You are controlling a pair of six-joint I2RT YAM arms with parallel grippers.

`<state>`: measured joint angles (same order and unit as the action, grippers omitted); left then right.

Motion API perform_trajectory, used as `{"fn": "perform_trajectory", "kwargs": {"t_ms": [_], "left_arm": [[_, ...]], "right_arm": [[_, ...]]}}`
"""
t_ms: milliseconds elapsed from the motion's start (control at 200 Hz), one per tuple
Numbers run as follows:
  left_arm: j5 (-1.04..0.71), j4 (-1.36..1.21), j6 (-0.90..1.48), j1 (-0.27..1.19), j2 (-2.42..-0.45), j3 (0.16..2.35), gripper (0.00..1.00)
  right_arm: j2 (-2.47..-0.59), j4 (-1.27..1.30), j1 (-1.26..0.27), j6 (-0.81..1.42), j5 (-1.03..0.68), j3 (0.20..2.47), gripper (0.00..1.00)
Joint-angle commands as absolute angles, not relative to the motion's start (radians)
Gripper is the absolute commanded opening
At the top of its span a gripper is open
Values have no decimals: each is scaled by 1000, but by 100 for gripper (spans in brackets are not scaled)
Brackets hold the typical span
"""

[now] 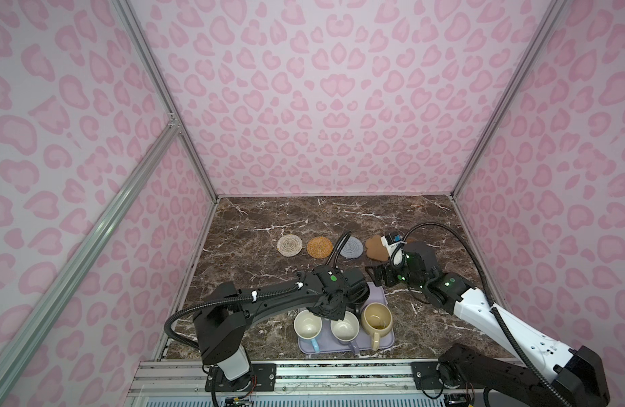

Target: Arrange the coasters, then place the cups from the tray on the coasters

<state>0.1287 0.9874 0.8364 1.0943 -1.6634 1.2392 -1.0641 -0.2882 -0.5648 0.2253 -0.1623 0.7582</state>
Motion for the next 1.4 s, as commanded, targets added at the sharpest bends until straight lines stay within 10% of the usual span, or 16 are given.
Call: {"fn": "perform_trajectory", "kwargs": {"t_ms": [0, 655, 1395], "left_arm": [[130, 964, 842, 1094, -1676, 1240, 33], [173, 975, 848, 1089, -1652, 1227, 3], [270, 1158, 696, 886, -1533, 1381, 3]], "right_arm": [[-1066, -275, -566, 227, -169, 755, 97], [-1025, -258, -568, 242, -182, 735, 97], [-1098, -266, -653, 186, -300, 856, 99]]}}
